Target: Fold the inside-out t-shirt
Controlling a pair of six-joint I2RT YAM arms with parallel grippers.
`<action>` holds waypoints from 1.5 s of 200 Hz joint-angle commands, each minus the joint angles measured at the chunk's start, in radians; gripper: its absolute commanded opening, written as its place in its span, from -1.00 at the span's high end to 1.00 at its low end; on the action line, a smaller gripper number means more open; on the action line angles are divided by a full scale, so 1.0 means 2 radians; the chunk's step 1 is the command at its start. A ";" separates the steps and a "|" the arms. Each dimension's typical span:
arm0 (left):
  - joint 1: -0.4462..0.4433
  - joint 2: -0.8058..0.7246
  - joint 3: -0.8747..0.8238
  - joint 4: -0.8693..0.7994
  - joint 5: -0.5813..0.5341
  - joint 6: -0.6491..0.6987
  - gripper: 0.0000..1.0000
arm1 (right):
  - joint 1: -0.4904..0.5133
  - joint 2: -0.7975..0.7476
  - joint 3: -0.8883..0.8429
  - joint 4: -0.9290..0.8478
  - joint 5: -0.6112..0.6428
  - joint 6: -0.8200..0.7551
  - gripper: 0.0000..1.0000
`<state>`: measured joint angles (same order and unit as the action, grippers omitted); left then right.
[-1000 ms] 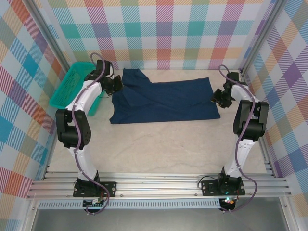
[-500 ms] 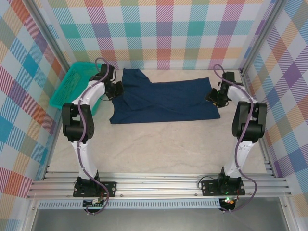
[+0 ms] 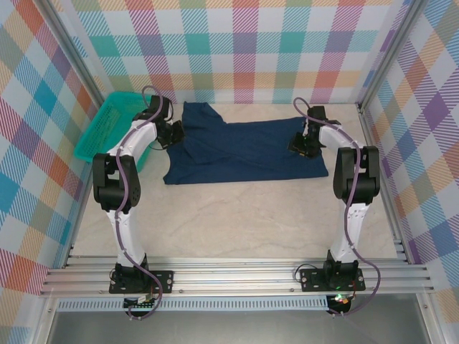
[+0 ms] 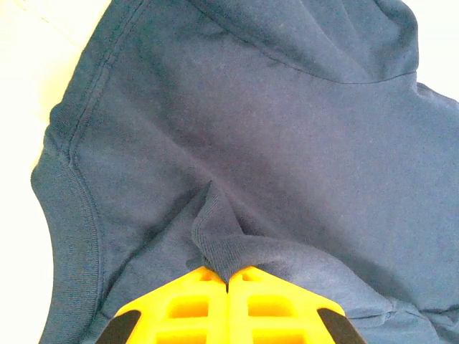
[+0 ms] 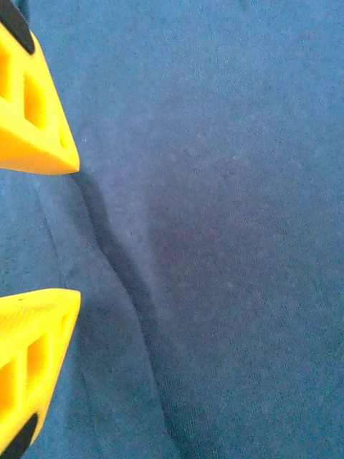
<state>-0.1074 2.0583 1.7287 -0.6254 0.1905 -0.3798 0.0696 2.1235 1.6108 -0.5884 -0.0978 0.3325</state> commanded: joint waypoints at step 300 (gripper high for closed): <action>0.019 -0.138 -0.288 0.135 -0.013 0.012 -0.02 | 0.097 -0.111 -0.100 0.034 -0.051 -0.023 0.12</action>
<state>-0.0803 1.7576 1.1835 -0.3962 0.1890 -0.3958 0.1585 1.9160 1.3960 -0.5629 -0.1280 0.3477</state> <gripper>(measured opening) 0.518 0.434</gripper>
